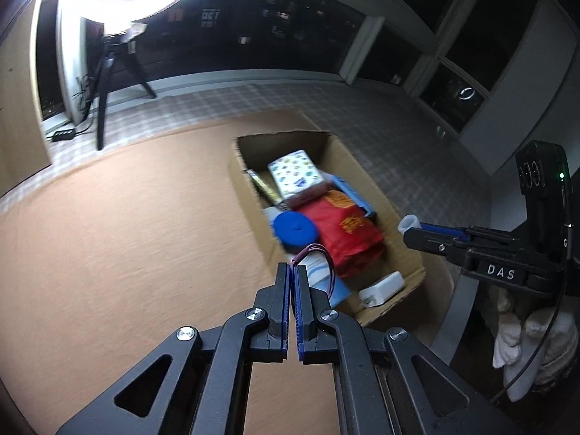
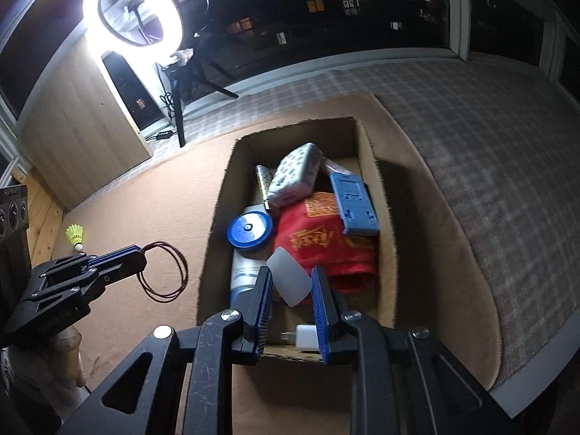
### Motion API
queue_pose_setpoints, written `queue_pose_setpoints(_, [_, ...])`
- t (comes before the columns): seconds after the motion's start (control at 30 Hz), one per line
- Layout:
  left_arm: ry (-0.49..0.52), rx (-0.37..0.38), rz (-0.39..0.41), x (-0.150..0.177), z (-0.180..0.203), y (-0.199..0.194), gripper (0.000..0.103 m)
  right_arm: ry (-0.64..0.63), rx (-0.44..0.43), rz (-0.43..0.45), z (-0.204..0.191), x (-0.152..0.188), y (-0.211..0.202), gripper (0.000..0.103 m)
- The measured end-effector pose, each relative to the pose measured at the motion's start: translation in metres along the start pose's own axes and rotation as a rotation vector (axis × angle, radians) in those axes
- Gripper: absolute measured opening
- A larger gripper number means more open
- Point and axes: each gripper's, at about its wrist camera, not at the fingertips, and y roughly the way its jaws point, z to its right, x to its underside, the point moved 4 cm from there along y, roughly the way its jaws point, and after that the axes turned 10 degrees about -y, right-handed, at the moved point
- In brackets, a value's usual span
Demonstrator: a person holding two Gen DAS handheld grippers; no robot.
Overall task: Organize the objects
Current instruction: 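Carry the cord and white plug into the box and release both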
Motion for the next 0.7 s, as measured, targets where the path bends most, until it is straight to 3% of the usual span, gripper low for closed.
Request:
queue_pose_setpoints(0.17, [0.029,0.006,-0.01,-0.003,0.019,0.015,0.002,-0.001,0.002,-0.001,0.006,0.001,0.0,0.023])
queue_pose_setpoints(0.3, [0.043,0.023,-0.02,-0.005,0.028,0.024,0.002,-0.009,0.009,0.001,0.008,-0.001,-0.001,0.032])
queue_pose_setpoints(0.43, [0.039,0.029,-0.02,-0.005,0.031,0.026,0.033,-0.008,0.016,0.01,0.01,-0.004,-0.003,0.045])
queue_pose_setpoints(0.7, [0.026,0.006,-0.016,-0.005,0.019,0.022,0.033,-0.007,-0.001,0.009,0.004,-0.005,-0.002,0.045])
